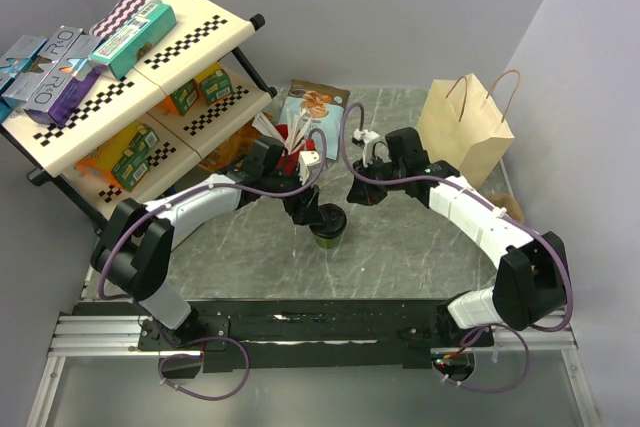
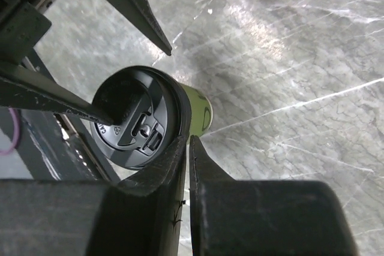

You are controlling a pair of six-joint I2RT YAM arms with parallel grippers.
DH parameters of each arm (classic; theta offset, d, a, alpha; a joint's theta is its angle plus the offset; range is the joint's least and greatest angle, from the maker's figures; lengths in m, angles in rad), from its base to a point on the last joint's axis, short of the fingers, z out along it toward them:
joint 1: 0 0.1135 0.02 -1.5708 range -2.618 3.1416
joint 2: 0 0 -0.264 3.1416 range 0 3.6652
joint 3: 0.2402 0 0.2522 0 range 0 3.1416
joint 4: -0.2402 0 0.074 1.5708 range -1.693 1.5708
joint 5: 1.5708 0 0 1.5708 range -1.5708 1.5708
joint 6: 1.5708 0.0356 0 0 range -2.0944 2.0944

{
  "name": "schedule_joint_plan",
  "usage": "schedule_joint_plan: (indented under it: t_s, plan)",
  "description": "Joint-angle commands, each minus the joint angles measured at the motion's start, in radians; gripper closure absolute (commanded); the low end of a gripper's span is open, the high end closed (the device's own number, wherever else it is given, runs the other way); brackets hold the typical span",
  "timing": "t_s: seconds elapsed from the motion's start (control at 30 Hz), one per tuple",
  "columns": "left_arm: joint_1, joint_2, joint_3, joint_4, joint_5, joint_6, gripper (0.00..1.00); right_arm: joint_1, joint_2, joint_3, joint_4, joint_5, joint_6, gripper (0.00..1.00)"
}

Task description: Pack the takeout coffee

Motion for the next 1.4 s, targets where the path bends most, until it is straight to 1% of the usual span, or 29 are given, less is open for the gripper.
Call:
schedule_joint_plan:
  t_s: [0.0, 0.1, 0.13, 0.23, 0.27, 0.3, 0.33, 0.37, 0.4, 0.47, 0.5, 0.57, 0.6, 0.63, 0.7, 0.9, 0.97, 1.07, 1.27, 1.37]
  plan:
    - [0.01, 0.009, 0.049, 0.017, 0.033, -0.051, 0.19, -0.043, 0.007, 0.063, 0.001, -0.087, 0.043, 0.86]
    - [0.013, 0.009, 0.072, 0.011, 0.041, -0.074, 0.19, -0.056, 0.021, 0.074, 0.003, -0.123, 0.075, 0.82]
    - [0.013, 0.006, 0.076, 0.006, 0.043, -0.076, 0.19, -0.06, 0.025, 0.075, 0.007, -0.156, 0.074, 0.74]
    - [0.017, -0.011, 0.095, -0.008, 0.03, -0.085, 0.19, -0.063, 0.033, 0.069, 0.012, -0.19, 0.074, 0.74]
    - [0.025, -0.023, 0.099, -0.017, 0.018, -0.117, 0.19, -0.063, 0.034, 0.066, 0.013, -0.196, 0.077, 0.72]
    - [0.031, -0.031, 0.096, -0.018, 0.004, -0.143, 0.18, -0.063, 0.034, 0.062, 0.018, -0.201, 0.08, 0.6]
    - [0.046, -0.043, 0.089, -0.015, -0.022, -0.16, 0.17, -0.065, 0.037, 0.059, 0.021, -0.207, 0.083, 0.56]
    - [0.059, -0.066, 0.066, -0.008, -0.032, -0.263, 0.16, -0.067, 0.036, 0.057, 0.025, -0.21, 0.088, 0.52]
    - [0.071, -0.08, 0.049, -0.002, -0.042, -0.307, 0.15, -0.068, 0.037, 0.054, 0.027, -0.215, 0.098, 0.47]
    - [0.109, -0.108, 0.008, 0.0, -0.048, -0.409, 0.11, -0.076, 0.037, 0.052, 0.033, -0.215, 0.12, 0.02]
    - [0.119, -0.112, -0.003, -0.015, -0.049, -0.434, 0.09, -0.08, 0.037, 0.051, 0.032, -0.224, 0.131, 0.0]
    - [0.142, -0.123, -0.042, -0.014, -0.039, -0.489, 0.06, -0.088, 0.037, 0.046, 0.032, -0.262, 0.134, 0.0]
    - [0.146, -0.125, -0.054, -0.003, -0.039, -0.502, 0.02, -0.086, 0.042, 0.046, 0.029, -0.281, 0.134, 0.0]
    - [0.149, -0.128, -0.078, 0.012, -0.033, -0.511, 0.01, -0.089, 0.053, 0.042, 0.026, -0.308, 0.137, 0.0]
    - [0.151, -0.113, -0.094, 0.038, 0.012, -0.528, 0.01, -0.091, 0.073, 0.031, 0.026, -0.379, 0.14, 0.0]
    - [0.151, -0.048, -0.146, 0.152, 0.173, -0.597, 0.01, -0.097, 0.151, 0.025, 0.018, -0.462, 0.14, 0.0]
    - [0.151, -0.036, -0.166, 0.214, 0.205, -0.623, 0.01, -0.108, 0.166, 0.029, 0.029, -0.477, 0.149, 0.0]
    - [0.151, -0.014, -0.184, 0.267, 0.253, -0.652, 0.01, -0.117, 0.192, 0.039, 0.058, -0.492, 0.163, 0.0]
    - [0.149, 0.032, -0.165, 0.276, 0.302, -0.656, 0.01, -0.117, 0.218, 0.033, 0.058, -0.502, 0.168, 0.02]
    - [0.148, 0.053, -0.157, 0.282, 0.306, -0.671, 0.01, -0.117, 0.223, 0.017, 0.058, -0.497, 0.168, 0.05]
